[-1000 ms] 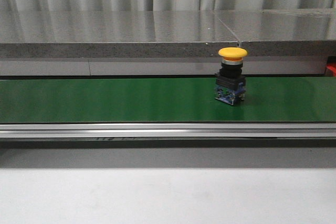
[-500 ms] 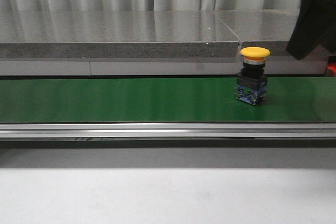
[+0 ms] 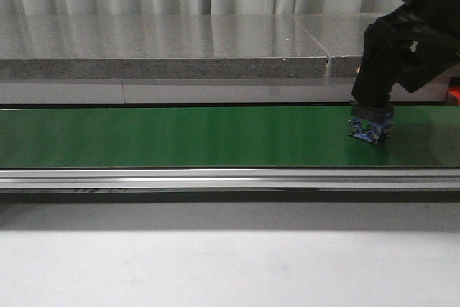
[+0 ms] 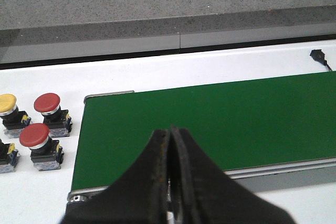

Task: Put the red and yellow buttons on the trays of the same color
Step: 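Lower the right gripper onto the yellow button and grasp it, then carry the yellow button with the right gripper into the yellow tray, release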

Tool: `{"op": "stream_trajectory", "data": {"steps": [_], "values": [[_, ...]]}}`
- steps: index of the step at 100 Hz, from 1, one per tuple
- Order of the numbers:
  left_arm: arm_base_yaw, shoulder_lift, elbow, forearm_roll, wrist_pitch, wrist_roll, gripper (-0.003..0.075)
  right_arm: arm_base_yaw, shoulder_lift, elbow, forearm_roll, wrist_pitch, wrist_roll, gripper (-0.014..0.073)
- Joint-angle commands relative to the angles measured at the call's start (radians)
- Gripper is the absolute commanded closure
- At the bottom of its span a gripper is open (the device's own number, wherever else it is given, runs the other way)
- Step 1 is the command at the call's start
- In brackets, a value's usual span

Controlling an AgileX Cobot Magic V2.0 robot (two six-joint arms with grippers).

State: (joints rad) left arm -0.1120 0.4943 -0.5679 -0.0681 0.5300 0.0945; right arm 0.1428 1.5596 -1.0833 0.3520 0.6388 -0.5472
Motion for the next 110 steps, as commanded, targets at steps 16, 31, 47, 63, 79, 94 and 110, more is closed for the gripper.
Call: {"op": "stream_trajectory", "data": {"steps": [16, 31, 47, 63, 79, 94, 110], "values": [[-0.007, 0.003, -0.026, -0.011, -0.074, -0.008, 0.0739, 0.004, -0.004, -0.026, 0.017, -0.064, -0.012, 0.0067], [-0.007, 0.003, -0.026, -0.011, -0.074, -0.008, 0.0739, 0.004, -0.006, -0.026, 0.017, -0.061, -0.012, 0.0319], [-0.007, 0.003, -0.026, -0.011, -0.074, -0.008, 0.0739, 0.003, -0.017, -0.027, 0.017, -0.021, -0.004, 0.0502], [-0.007, 0.003, -0.026, -0.011, -0.074, -0.008, 0.0739, -0.023, -0.070, -0.035, 0.015, 0.014, 0.033, 0.0504], [-0.007, 0.003, -0.026, -0.011, -0.074, -0.008, 0.0739, -0.126, -0.161, -0.060, 0.014, 0.074, 0.053, 0.0504], [-0.007, 0.003, -0.026, -0.011, -0.074, -0.008, 0.0739, -0.304, -0.254, -0.075, 0.014, 0.107, 0.054, 0.0504], [-0.007, 0.003, -0.026, -0.011, -0.074, -0.008, 0.0739, -0.546, -0.288, -0.075, 0.014, 0.116, 0.082, 0.0504]]}}
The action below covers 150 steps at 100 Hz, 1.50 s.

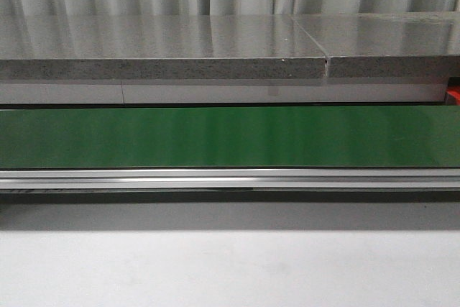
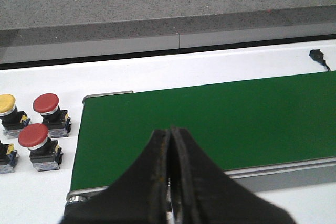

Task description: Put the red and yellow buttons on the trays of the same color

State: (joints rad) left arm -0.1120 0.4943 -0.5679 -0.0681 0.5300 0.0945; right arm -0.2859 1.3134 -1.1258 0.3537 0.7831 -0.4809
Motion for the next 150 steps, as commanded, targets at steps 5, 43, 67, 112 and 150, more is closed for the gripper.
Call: {"op": "stream_trajectory", "data": {"steps": [5, 43, 67, 112, 150], "values": [[-0.007, 0.003, -0.026, -0.011, -0.074, -0.008, 0.0739, -0.185, -0.037, -0.031, 0.012, -0.038, 0.039, 0.0504], [-0.007, 0.003, -0.026, -0.011, -0.074, -0.008, 0.0739, -0.472, 0.082, -0.026, 0.013, -0.231, 0.165, 0.0504], [-0.007, 0.003, -0.026, -0.011, -0.074, -0.008, 0.0739, -0.488, 0.179, -0.026, 0.010, -0.282, 0.179, 0.0504], [-0.007, 0.003, -0.026, -0.011, -0.074, -0.008, 0.0739, -0.514, 0.330, -0.025, 0.003, -0.306, 0.179, 0.0504], [-0.007, 0.003, -0.026, -0.011, -0.074, -0.008, 0.0739, -0.492, 0.421, -0.019, 0.009, -0.308, 0.178, 0.0504]]}}
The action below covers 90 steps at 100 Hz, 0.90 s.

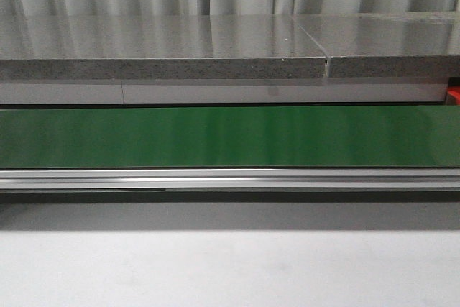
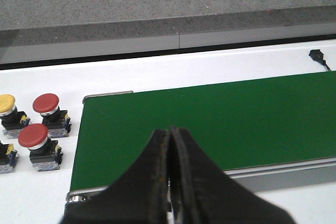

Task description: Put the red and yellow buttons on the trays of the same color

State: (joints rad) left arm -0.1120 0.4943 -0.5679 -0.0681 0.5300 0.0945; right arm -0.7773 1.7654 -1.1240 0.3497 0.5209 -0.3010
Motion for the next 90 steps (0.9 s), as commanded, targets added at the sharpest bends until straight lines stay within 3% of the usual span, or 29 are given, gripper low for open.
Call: {"op": "stream_trajectory", "data": {"steps": [1, 30, 58, 68, 90], "values": [[-0.007, 0.003, -0.026, -0.011, -0.074, -0.008, 0.0739, 0.000, -0.030, -0.018, 0.013, -0.048, -0.002, 0.0504], [-0.007, 0.003, -0.026, -0.011, -0.074, -0.008, 0.0739, 0.000, -0.027, 0.016, 0.014, -0.068, -0.002, 0.0482], [-0.007, 0.003, -0.026, -0.011, -0.074, -0.008, 0.0739, 0.000, -0.027, 0.016, 0.023, -0.018, -0.002, 0.0145], [-0.007, 0.003, -0.026, -0.011, -0.074, -0.008, 0.0739, 0.000, -0.027, 0.016, 0.036, -0.016, -0.002, 0.0104], [-0.007, 0.003, -0.026, -0.011, -0.074, -0.008, 0.0739, 0.000, -0.044, 0.016, 0.066, -0.026, -0.002, 0.0102]]}}
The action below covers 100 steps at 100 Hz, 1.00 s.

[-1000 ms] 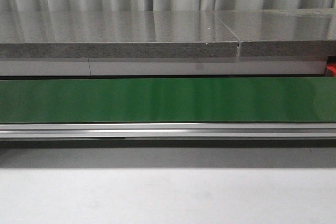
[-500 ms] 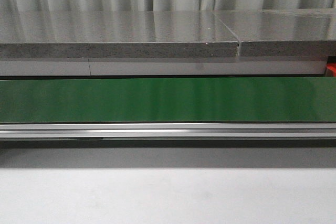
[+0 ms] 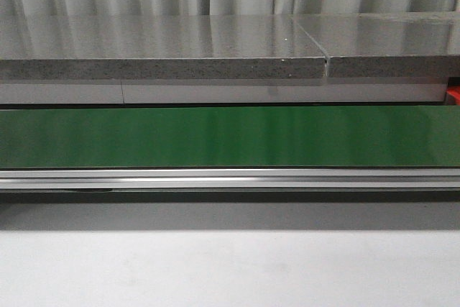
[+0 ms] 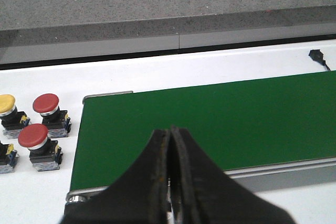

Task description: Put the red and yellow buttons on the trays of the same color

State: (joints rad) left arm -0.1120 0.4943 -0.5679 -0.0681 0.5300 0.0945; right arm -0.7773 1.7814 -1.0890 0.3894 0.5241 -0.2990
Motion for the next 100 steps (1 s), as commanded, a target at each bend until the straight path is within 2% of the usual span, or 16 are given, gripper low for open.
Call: {"op": "stream_trajectory", "data": {"steps": [1, 27, 47, 74, 100], "values": [[-0.007, 0.003, -0.026, -0.011, -0.074, -0.008, 0.0739, 0.000, -0.063, -0.019, 0.027, -0.032, -0.004, 0.0102], [-0.007, 0.003, -0.026, -0.011, -0.074, -0.008, 0.0739, 0.000, -0.186, -0.019, 0.031, -0.104, -0.004, 0.0103], [-0.007, 0.003, -0.026, -0.011, -0.074, -0.008, 0.0739, 0.063, -0.314, -0.019, 0.032, -0.135, -0.005, 0.0103], [-0.007, 0.003, -0.026, -0.011, -0.074, -0.008, 0.0739, 0.326, -0.482, -0.019, 0.032, -0.155, -0.114, 0.0103], [-0.007, 0.003, -0.026, -0.011, -0.074, -0.008, 0.0739, 0.529, -0.605, 0.000, 0.018, -0.062, -0.165, 0.0103]]}}
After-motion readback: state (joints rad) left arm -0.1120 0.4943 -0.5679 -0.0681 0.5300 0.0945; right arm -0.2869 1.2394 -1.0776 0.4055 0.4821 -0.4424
